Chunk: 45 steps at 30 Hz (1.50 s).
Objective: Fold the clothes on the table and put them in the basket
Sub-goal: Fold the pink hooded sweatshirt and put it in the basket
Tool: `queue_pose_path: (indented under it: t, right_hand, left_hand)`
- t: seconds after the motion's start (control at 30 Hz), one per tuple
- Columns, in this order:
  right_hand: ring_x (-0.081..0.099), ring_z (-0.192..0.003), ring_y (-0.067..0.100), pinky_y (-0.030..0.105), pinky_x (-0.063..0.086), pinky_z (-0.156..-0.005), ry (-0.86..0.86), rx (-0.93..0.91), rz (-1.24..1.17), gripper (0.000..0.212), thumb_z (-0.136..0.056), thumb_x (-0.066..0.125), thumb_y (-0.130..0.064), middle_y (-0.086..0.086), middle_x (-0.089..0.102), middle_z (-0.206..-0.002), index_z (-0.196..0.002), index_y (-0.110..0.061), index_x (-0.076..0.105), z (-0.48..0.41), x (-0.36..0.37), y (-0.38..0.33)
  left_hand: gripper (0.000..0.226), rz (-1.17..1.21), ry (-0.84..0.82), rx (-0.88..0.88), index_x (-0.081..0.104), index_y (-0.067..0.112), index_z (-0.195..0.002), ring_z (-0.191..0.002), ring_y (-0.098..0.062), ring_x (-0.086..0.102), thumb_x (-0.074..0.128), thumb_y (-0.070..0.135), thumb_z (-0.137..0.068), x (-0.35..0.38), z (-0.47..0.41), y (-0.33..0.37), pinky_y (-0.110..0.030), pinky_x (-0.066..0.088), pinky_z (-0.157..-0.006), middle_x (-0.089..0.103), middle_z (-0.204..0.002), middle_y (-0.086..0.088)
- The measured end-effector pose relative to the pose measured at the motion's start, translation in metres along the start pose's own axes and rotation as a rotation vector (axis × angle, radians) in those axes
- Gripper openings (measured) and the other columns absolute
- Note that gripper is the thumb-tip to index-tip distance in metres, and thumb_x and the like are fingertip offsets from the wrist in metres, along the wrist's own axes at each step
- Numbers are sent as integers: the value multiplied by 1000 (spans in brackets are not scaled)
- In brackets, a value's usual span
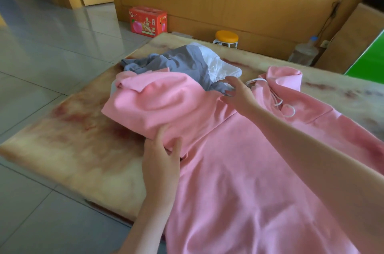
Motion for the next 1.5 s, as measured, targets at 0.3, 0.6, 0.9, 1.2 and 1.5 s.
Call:
queue_pose_path:
  t: [0.3, 0.6, 0.9, 1.2, 1.5]
  right_hand:
    - [57, -55, -14, 3, 42, -60, 2, -34, -183, 20, -86, 65, 3, -3, 70, -75, -104, -5, 66, 57, -10, -10]
    - [52, -110, 13, 16, 33, -88, 22, -78, 155, 31, -88, 65, -8, -2, 60, -116, -119, -14, 65, 42, -54, 15]
    - [20, -139, 27, 44, 16, -113, -32, -19, 585, 48, -91, 60, -25, -2, 38, -148, -137, -31, 48, -19, -73, 57]
    - [45, -113, 27, 31, 31, -89, 286, -92, 589, 18, -81, 68, -19, 2, 54, -119, -99, -18, 65, -26, -72, 60]
    - [65, -95, 18, 29, 49, -77, 277, 162, 258, 33, -89, 57, -16, 8, 66, -114, -122, -17, 61, 9, -144, 97]
  left_hand:
    - [23, -19, 105, 74, 63, 29, -103, -69, -10, 45, 69, 28, -82, -16, 6, 13, -26, 41, -63, 46, -80, 5]
    - [19, -13, -12, 497, 69, 18, -95, -88, -19, 56, 63, 6, -82, 24, -32, 92, -31, 44, -85, 60, -95, 1]
    - [42, -907, -410, 745, 47, 20, -134, -134, -21, 33, 37, 8, -94, 172, -108, 102, -52, -4, -114, 54, -130, -1]
    - [28, -1004, -122, 559, 61, 17, -109, -111, -29, 49, 40, 7, -94, 151, -141, 88, -37, 30, -96, 57, -114, -8]
    - [48, -618, -616, 820, 38, 24, -143, -145, -24, 13, 45, 37, -98, 226, -48, 122, -45, 6, -114, 26, -154, -7]
Point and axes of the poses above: each hand's wrist, its own z-axis away from the middle knuckle, its own x-axis out of the palm, y = z × x, the point moved 8 cm from there along -z, towards the middle knuckle
